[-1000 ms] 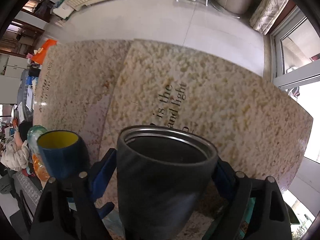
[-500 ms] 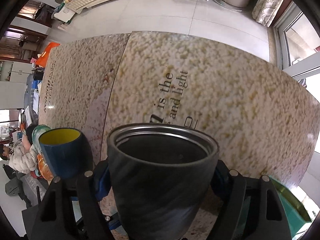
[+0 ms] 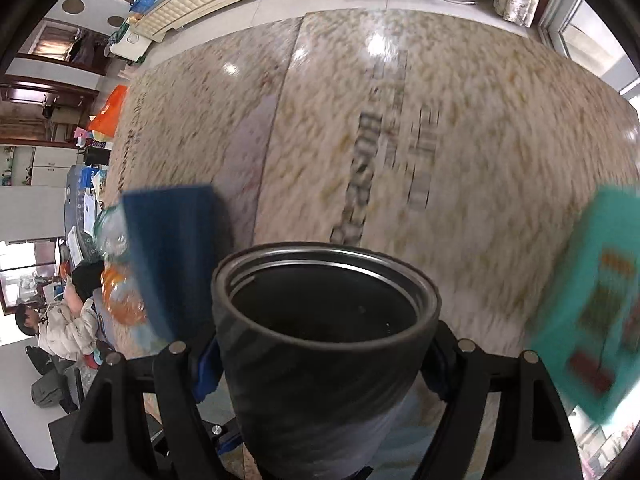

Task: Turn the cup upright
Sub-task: 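Lift the tumbler with both grippers and rotate it open end up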

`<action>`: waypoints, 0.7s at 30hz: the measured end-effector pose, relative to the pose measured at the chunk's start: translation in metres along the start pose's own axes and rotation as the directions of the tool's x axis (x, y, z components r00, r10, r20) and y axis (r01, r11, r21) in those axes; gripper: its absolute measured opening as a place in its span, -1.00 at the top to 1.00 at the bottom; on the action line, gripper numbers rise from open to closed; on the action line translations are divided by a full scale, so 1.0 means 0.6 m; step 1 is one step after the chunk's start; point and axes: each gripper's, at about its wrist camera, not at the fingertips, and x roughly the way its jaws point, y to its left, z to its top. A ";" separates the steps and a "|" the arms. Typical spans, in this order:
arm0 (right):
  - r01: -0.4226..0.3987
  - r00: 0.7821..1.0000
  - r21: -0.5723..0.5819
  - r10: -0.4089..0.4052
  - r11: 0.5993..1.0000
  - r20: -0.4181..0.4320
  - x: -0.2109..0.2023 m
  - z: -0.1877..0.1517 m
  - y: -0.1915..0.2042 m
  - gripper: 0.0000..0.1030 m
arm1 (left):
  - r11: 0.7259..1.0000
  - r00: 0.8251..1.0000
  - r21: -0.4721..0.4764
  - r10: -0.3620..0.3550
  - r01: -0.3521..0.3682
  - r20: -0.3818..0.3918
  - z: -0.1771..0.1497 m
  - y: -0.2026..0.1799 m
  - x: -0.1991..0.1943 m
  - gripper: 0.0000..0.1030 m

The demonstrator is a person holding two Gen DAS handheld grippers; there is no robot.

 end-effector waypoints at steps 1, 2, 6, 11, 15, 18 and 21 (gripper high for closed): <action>-0.005 1.000 0.011 0.005 1.000 0.001 -0.001 -0.008 0.004 -0.50 | 1.000 1.000 0.011 0.001 -0.001 0.000 -0.010 0.002 -0.001 -0.48; -0.013 1.000 0.024 0.013 1.000 0.000 -0.004 -0.023 0.002 -0.50 | 1.000 1.000 0.022 -0.001 0.001 -0.001 -0.026 0.001 -0.004 -0.48; -0.040 0.999 0.079 0.041 0.996 -0.007 0.012 -0.066 0.021 -0.50 | 0.998 1.000 0.057 -0.016 0.017 -0.021 -0.088 0.005 -0.011 -0.47; -0.061 0.998 0.126 0.060 0.990 0.008 0.019 -0.142 0.055 -0.50 | 0.996 0.999 0.092 -0.016 0.019 -0.039 -0.168 0.022 -0.022 -0.46; -0.078 0.997 0.159 0.078 0.984 0.003 0.041 -0.195 0.093 -0.50 | 0.993 0.998 0.120 -0.011 0.018 -0.059 -0.244 0.050 -0.036 -0.46; -0.087 0.996 0.176 0.088 0.981 0.001 0.062 -0.224 0.122 -0.50 | 0.992 0.997 0.124 -0.008 0.018 -0.080 -0.287 0.071 -0.036 -0.46; -0.086 0.996 0.183 0.088 0.979 -0.003 0.079 -0.237 0.149 -0.50 | 0.992 0.995 0.126 -0.009 0.021 -0.100 -0.320 0.081 -0.030 -0.46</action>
